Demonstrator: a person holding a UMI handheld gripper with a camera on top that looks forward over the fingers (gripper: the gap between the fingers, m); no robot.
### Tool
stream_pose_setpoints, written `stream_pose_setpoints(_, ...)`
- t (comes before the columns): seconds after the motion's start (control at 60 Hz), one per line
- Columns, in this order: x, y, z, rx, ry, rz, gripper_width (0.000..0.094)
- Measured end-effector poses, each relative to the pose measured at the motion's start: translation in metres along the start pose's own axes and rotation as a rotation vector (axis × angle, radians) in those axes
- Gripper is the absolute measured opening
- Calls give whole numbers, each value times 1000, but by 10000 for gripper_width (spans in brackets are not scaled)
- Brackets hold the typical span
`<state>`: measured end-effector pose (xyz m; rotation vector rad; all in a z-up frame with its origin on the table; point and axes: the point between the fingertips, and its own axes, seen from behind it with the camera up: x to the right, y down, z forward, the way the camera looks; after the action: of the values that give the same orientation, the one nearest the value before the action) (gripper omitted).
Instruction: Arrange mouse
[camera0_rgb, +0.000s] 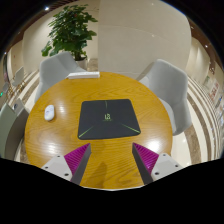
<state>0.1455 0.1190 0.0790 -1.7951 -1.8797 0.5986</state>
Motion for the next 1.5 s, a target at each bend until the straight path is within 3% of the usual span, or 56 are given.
stream_pose_setpoints(0.667, -232, -40, 37, 36, -163, -122, 864)
stream_pose_setpoints(1.117, -309, -51, 105, 69, -115, -33, 866)
stream_pose_setpoints(1.5, -295, -83, 172, 105, -32, 32, 869)
